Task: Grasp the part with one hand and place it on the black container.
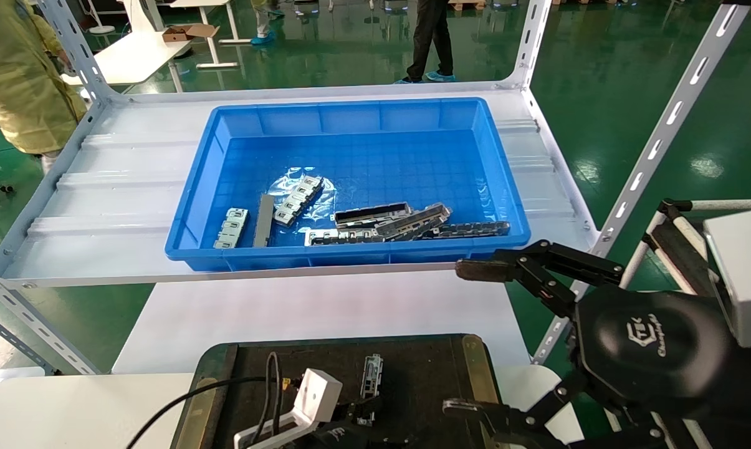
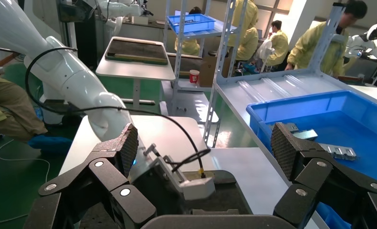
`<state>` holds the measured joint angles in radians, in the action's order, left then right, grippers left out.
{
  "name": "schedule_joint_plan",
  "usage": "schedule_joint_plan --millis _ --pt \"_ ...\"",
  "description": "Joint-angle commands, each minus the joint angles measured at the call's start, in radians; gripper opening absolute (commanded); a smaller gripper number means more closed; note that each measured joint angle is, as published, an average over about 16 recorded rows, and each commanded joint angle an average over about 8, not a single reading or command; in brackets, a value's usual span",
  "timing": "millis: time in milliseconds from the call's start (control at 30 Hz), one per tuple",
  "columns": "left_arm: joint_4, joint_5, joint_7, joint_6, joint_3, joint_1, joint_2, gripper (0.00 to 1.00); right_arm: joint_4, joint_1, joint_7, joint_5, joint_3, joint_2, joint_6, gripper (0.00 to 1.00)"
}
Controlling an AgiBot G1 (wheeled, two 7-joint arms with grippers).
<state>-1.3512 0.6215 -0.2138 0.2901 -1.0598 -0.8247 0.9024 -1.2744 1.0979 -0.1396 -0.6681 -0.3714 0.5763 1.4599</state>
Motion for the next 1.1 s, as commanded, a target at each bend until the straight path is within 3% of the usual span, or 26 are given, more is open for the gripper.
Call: schedule_joint_plan --millis 33,533,1100 --pt "0.0 0.006 0.028 0.057 0.025 0.002 -0.022 1.0 0.0 0.0 0.0 0.0 0.0 0.0 0.0 1.0" --pt "0.019 -0.062 0.311 0.427 0.204 0.063 -0.137 1.0 0.0 0.0 0.0 0.0 0.0 0.0 0.0 1.0" --pt "0.023 -0.073 0.385 0.665 0.239 0.036 -0.247 1.0 0.0 0.0 0.0 0.0 0.0 0.0 0.0 1.0"
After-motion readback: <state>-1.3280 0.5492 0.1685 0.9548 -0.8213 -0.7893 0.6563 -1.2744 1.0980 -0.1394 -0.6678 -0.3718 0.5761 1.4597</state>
